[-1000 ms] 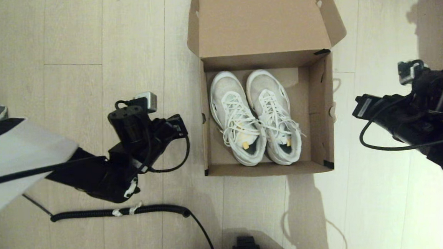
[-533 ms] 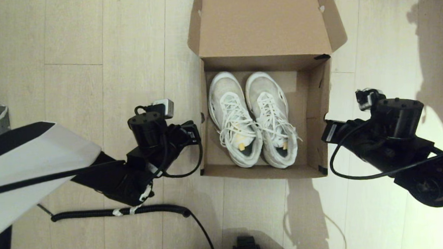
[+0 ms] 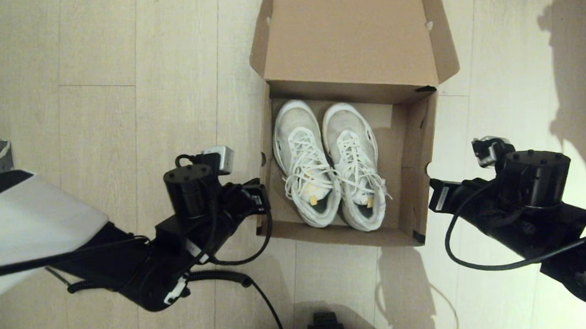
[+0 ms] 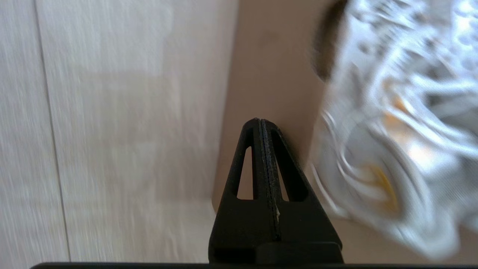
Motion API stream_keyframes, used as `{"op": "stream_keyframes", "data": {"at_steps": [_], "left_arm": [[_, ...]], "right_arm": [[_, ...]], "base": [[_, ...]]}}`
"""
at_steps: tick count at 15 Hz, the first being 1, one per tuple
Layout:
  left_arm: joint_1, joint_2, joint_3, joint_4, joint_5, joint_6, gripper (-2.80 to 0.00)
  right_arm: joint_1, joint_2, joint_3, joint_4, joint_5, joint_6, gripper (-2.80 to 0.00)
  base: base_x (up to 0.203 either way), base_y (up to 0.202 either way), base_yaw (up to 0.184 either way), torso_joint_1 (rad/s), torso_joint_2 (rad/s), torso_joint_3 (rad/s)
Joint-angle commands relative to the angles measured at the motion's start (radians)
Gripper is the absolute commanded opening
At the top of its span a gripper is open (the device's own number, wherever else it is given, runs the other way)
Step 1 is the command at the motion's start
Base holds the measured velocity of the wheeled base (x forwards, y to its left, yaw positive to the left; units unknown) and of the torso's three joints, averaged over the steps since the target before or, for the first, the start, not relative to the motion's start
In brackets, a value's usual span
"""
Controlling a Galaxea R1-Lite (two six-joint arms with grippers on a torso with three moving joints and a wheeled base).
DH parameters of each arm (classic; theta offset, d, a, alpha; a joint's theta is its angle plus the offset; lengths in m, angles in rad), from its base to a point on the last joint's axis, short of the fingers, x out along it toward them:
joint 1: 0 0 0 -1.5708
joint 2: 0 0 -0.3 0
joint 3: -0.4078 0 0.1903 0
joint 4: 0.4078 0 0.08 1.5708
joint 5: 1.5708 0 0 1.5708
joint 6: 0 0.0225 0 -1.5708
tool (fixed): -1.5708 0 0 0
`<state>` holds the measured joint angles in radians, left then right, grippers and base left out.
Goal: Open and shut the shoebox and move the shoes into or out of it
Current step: Close the shoe box
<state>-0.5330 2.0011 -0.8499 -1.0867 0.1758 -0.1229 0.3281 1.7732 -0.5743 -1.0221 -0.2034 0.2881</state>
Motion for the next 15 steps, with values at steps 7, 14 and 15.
{"op": "stream_keyframes", "data": {"at_steps": [7, 14, 15], "left_arm": [[-0.061, -0.233, 0.262, -0.025, 0.037, -0.003, -2.80], [0.243, -0.135, -0.165, 0.021, -0.095, -0.014, -2.80], [0.274, -0.092, -0.275, 0.039, -0.129, -0.034, -2.80]], "right_arm": [[-0.153, -0.071, 0.050, -0.055, -0.014, -0.007, -2.80], [-0.354, 0.065, -0.360, 0.052, 0.171, 0.120, -2.80], [-0.366, 0.095, -0.458, 0.105, 0.203, 0.170, -2.80]], "base": [[0.000, 0.000, 0.000, 0.000, 0.00, 0.000], [0.000, 0.000, 0.000, 0.000, 0.00, 0.000], [0.000, 0.000, 0.000, 0.000, 0.00, 0.000]]}}
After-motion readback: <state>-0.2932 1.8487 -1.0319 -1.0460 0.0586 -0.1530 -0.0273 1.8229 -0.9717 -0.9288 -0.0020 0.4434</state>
